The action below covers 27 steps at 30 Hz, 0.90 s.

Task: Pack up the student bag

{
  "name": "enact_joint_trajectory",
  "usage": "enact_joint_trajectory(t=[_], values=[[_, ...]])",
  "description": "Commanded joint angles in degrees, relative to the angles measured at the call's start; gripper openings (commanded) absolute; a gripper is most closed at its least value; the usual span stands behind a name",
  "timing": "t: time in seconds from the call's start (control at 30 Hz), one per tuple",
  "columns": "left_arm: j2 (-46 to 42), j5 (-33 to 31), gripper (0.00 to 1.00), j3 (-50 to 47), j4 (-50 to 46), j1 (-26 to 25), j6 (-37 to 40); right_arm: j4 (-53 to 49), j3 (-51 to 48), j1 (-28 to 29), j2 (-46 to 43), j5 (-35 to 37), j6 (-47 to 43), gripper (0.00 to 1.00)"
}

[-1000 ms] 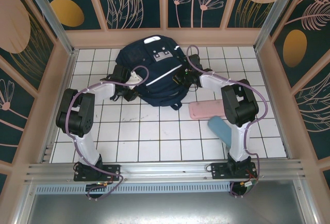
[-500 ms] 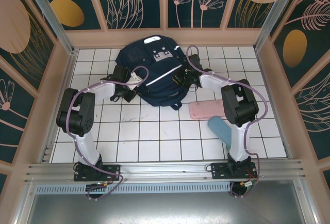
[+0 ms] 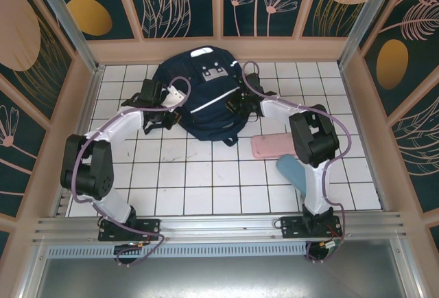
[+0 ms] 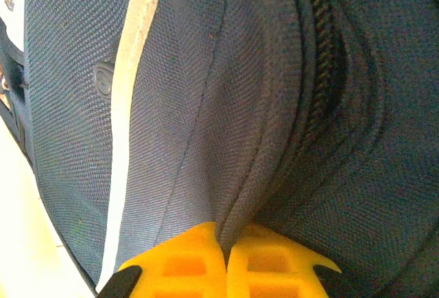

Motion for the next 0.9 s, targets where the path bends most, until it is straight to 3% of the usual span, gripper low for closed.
enact_joint_trajectory(t=[0.0,0.17,0.27,0.33,0.57,0.63,0.77,0.87], values=[[-3.14,-5.77,0.12,-3.83,6.63,-0.29,-7.22,8.07,3.26,0.45,3.41,4.77,-0.36,0.02],[1.43,-11.66,0.44,1.05,7.80,0.30,-22.94,5.45,3.32,-1.57,2.41,8.34,-2.54,0.01],[3.51,-13.33,0.51,2.29,9.07,0.39,-35.47,4.42,3.05,-3.81,1.81,10.57,-4.85,0.01],[5.44,-11.09,0.55,1.39,11.18,0.48,-41.54,3.16,3.51,-5.45,1.86,12.34,-7.02,0.00],[7.60,-11.90,0.65,1.59,15.62,3.02,-54.08,0.88,5.34,-10.65,0.13,16.28,-15.16,0.02],[9.12,-10.71,0.67,2.72,16.08,3.61,-56.06,0.66,6.59,-11.52,-0.37,14.81,-17.83,0.11],[12.71,-6.92,0.68,4.38,17.85,4.18,-61.09,-1.97,7.78,-11.33,-2.93,12.33,-20.71,0.36],[13.47,-5.98,0.68,3.07,20.43,4.26,-66.24,-3.05,5.20,-9.90,-6.68,11.69,-20.40,0.43]])
